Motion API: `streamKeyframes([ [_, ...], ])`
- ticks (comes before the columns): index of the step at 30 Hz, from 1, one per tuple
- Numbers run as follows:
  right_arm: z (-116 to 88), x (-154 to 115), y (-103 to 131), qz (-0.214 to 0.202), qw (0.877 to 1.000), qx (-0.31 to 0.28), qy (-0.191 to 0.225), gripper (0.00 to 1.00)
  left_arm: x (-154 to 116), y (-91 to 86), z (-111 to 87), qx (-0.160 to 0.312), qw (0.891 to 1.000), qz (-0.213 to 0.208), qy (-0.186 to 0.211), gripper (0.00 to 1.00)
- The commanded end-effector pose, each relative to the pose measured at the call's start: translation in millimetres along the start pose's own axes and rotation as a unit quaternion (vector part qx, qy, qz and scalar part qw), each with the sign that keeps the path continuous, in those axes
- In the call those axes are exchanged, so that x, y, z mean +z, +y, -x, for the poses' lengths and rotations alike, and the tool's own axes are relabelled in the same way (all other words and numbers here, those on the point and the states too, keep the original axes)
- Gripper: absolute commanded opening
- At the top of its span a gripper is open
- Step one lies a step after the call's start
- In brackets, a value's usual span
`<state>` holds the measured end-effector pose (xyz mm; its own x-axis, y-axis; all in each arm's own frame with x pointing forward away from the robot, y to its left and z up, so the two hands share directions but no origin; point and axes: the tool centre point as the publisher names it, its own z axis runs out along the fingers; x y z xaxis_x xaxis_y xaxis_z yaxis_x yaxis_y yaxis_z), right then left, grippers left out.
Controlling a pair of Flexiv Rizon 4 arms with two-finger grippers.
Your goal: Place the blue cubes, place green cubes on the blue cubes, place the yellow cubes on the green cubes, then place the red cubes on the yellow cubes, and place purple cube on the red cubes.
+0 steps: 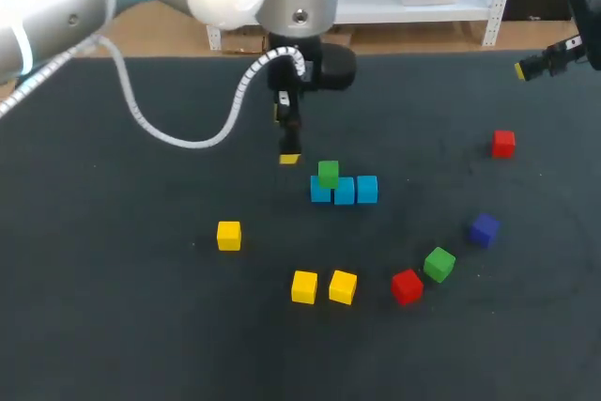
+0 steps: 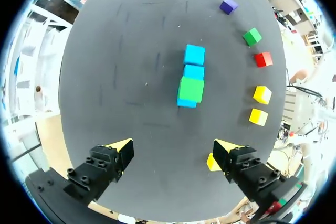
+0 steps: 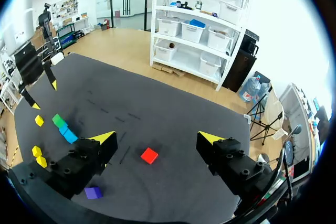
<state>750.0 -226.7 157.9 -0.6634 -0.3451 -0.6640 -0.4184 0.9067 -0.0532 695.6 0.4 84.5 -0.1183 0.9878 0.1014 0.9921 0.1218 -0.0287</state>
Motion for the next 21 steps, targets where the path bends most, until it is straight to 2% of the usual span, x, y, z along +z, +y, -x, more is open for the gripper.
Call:
streamKeyframes([
  [1, -1.7, 1.0, 1.7, -0.005, 1.0, 0.001, -0.004, 1.0, -1.7, -4.3, -21.5, -0.015, 0.999, 0.024, -0.031, 1.0],
  [13, -1.7, 1.0, 1.7, -0.005, 1.0, 0.001, -0.004, 1.0, -7.7, 6.1, -69.9, -0.084, 0.994, 0.057, -0.033, 1.0],
  [21, -1.7, 1.0, 1.7, -0.005, 1.0, 0.001, -0.004, 1.0, -15.3, 30.7, -112.5, -0.156, 0.983, 0.076, -0.059, 1.0],
])
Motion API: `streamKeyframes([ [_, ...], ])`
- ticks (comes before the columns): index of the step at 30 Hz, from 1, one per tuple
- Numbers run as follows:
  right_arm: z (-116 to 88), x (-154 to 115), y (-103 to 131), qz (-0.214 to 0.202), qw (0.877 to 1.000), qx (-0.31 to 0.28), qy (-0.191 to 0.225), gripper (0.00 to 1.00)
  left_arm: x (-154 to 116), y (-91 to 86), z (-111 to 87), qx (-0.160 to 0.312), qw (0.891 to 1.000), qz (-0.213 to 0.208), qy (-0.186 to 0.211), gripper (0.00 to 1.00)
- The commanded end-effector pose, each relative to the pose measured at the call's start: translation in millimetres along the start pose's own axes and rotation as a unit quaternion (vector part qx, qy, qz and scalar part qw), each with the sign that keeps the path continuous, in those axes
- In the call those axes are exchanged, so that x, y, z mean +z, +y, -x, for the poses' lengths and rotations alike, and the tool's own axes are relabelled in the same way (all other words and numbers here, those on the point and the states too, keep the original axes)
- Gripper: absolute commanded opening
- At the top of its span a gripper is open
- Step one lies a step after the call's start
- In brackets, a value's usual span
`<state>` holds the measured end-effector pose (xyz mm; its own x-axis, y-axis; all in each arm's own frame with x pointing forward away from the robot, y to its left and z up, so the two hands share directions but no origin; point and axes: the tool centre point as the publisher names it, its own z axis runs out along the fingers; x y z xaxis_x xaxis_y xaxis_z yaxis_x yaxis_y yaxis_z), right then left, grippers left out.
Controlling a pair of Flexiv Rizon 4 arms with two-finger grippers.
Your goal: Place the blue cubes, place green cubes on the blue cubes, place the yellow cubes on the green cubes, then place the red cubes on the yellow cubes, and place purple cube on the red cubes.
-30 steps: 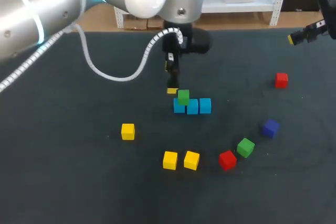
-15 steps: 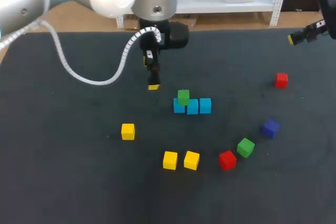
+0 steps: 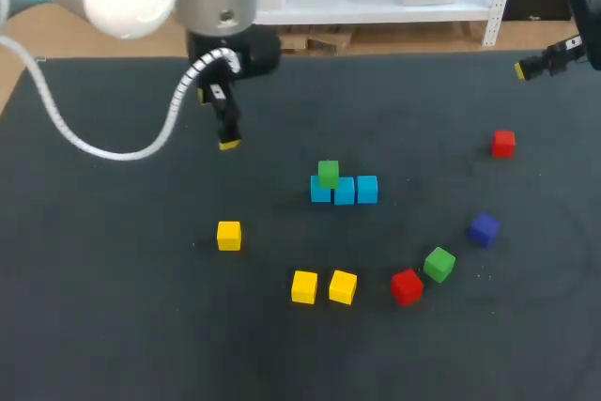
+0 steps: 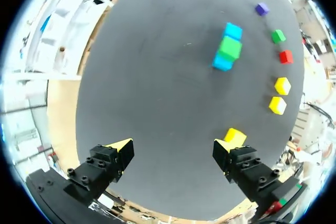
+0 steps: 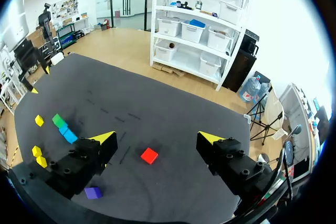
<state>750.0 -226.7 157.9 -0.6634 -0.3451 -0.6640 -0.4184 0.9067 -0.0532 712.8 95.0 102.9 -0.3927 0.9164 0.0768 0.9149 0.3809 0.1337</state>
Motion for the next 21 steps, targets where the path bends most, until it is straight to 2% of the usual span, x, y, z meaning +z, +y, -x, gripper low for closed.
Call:
streamKeyframes([
  [1, -1.7, 1.0, 1.7, -0.005, 1.0, 0.001, -0.004, 1.0, -5.8, 13.4, -21.2, -0.025, 0.998, 0.003, -0.057, 1.0],
  [8, -1.7, 1.0, 1.7, -0.005, 1.0, 0.001, -0.004, 1.0, -8.7, 52.9, -52.4, -0.1, 0.992, 0.024, -0.073, 1.0],
  [13, -1.7, 1.0, 1.7, -0.005, 1.0, 0.001, -0.004, 1.0, -12.5, 69.3, -75.6, -0.135, 0.988, 0.037, -0.068, 1.0],
  [16, -1.7, 1.0, 1.7, -0.005, 1.0, 0.001, -0.004, 1.0, -16.1, 72.4, -82.2, -0.138, 0.988, 0.046, -0.054, 1.0],
  [20, -1.7, 1.0, 1.7, -0.005, 1.0, 0.001, -0.004, 1.0, -18.1, 72.7, -84.3, -0.107, 0.993, 0.052, -0.013, 1.0],
  [21, -1.7, 1.0, 1.7, -0.005, 1.0, 0.001, -0.004, 1.0, -18.1, 72.7, -84.3, -0.107, 0.993, 0.052, -0.013, 1.0],
])
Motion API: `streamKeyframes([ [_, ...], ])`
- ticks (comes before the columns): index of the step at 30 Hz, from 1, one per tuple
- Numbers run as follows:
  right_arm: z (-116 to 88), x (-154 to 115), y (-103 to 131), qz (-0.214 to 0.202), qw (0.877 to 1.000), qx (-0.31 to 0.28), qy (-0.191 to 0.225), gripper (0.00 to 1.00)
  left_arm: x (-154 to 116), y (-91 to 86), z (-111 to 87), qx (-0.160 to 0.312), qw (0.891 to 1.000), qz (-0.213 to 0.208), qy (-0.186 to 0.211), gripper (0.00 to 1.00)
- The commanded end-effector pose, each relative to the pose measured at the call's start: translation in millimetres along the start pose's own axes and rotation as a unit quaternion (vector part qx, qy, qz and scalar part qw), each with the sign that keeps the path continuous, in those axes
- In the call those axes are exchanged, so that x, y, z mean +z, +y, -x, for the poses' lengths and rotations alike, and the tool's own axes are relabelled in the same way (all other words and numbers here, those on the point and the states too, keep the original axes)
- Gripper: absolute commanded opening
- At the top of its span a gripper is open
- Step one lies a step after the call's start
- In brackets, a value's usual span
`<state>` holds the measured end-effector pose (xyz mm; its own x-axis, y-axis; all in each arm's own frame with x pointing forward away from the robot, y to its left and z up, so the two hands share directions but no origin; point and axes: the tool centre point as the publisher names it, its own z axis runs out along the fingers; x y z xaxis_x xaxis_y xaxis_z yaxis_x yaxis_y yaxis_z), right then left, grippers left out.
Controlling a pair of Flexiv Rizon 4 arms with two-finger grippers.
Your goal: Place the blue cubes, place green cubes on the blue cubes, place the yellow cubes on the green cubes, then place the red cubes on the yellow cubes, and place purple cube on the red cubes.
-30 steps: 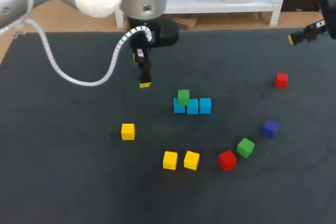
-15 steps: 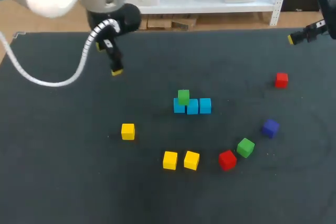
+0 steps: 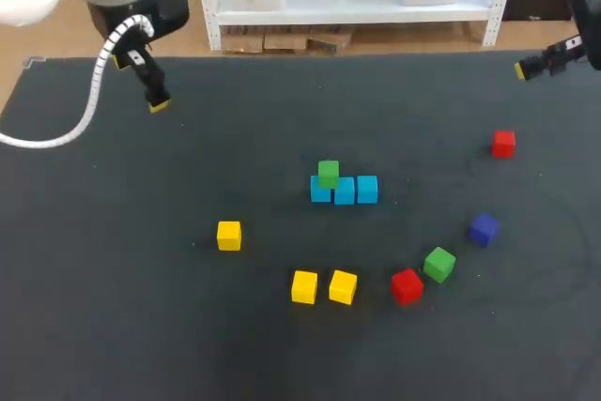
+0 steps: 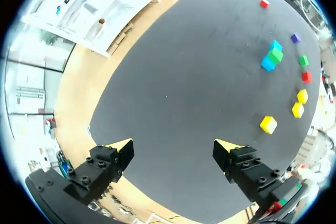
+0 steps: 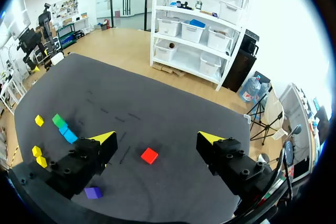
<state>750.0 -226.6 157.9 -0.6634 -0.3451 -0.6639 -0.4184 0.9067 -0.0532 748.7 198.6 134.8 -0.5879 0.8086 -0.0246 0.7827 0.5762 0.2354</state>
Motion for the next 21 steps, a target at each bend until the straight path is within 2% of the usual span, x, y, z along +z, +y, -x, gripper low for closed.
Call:
streamKeyframes([
  [1, -1.7, 1.0, 1.7, -0.005, 1.0, 0.001, -0.004, 1.0, -3.1, -3.4, -1.7, 0.013, 1.0, 0.005, 0.014, 1.0],
  [15, -1.7, 1.0, 1.7, -0.005, 1.0, 0.001, -0.004, 1.0, -3.1, -3.4, -1.7, 0.013, 1.0, 0.005, 0.014, 1.0],
  [18, -1.7, 1.0, 1.7, -0.005, 1.0, 0.001, -0.004, 1.0, -2.3, -7.5, 4.8, 0.013, 0.999, -0.029, -0.005, 1.0],
  [21, -1.7, 1.0, 1.7, -0.005, 1.0, 0.001, -0.004, 1.0, 5.8, -8.9, 9.4, 0.005, 0.998, -0.054, -0.004, 1.0],
])
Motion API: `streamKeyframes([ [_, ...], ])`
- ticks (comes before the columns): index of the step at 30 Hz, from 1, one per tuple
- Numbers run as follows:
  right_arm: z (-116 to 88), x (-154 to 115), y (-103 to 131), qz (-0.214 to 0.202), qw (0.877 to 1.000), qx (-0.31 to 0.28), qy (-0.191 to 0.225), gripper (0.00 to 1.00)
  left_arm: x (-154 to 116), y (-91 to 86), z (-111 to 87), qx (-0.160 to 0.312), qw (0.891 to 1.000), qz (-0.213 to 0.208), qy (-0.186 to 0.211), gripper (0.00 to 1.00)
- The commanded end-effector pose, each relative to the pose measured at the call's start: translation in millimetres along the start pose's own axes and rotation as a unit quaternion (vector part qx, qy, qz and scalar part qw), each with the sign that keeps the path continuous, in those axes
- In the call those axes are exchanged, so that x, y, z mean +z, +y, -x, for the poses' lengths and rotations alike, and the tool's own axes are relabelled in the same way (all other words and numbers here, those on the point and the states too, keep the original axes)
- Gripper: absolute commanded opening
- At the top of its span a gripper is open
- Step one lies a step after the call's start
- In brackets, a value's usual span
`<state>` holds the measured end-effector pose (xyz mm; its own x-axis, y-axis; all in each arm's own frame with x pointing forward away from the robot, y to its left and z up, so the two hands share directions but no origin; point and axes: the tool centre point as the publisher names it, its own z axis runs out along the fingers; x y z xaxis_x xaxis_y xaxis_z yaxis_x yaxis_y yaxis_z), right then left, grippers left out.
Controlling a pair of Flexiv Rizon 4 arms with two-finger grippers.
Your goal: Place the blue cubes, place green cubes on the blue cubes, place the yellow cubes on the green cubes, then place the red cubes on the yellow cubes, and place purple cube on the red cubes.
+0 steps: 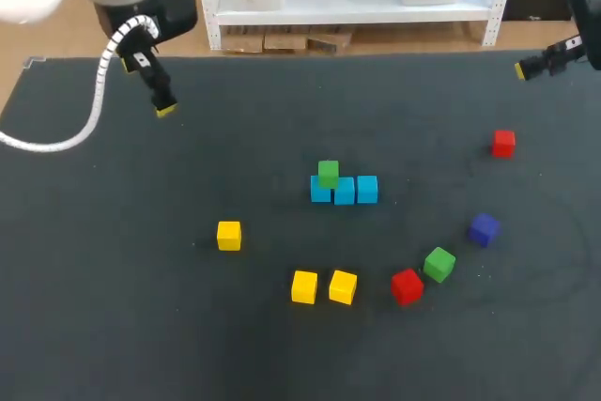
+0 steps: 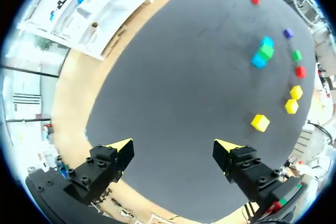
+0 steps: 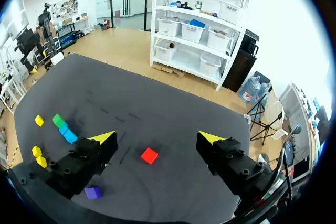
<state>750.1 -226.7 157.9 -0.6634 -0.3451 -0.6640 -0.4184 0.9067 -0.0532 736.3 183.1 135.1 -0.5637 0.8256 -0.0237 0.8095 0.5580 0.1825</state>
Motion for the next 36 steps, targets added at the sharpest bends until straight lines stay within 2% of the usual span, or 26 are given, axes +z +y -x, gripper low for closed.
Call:
streamKeyframes([
  [1, -1.7, 1.0, 1.8, -0.005, 1.0, 0.001, -0.004, 1.0, 10.9, 12.4, 5.1, -0.024, 0.999, -0.044, -0.012, 1.0],
  [5, -1.7, 1.0, 1.8, -0.005, 1.0, 0.001, -0.004, 1.0, 12.5, 21.7, 8.5, -0.084, 0.992, -0.074, -0.057, 1.0],
  [9, -1.7, 1.0, 1.8, -0.005, 1.0, 0.001, -0.004, 1.0, 15.3, 30.7, 8.7, -0.141, 0.981, -0.066, -0.116, 1.0],
  [11, -1.7, 1.0, 1.8, -0.005, 1.0, 0.001, -0.004, 1.0, 15.1, 31.9, 8.7, -0.164, 0.972, -0.07, -0.153, 1.0],
  [18, -1.7, 1.0, 1.8, -0.005, 1.0, 0.001, -0.004, 1.0, 11.1, 20.4, 12.1, -0.165, 0.964, -0.016, -0.208, 1.0],
  [24, -1.7, 1.0, 1.8, -0.005, 1.0, 0.001, -0.004, 1.0, 1.4, 5.3, 22.0, -0.146, 0.963, -0.004, -0.226, 1.0],
  [31, -1.7, 1.0, 1.8, -0.005, 1.0, 0.001, -0.004, 1.0, -4.7, 11.7, 22.6, -0.186, 0.947, 0.007, -0.261, 1.0],
  [36, -1.7, 1.0, 1.8, -0.005, 1.0, 0.001, -0.004, 1.0, -7.4, 14.3, 24.8, -0.196, 0.943, 0.005, -0.27, 1.0],
])
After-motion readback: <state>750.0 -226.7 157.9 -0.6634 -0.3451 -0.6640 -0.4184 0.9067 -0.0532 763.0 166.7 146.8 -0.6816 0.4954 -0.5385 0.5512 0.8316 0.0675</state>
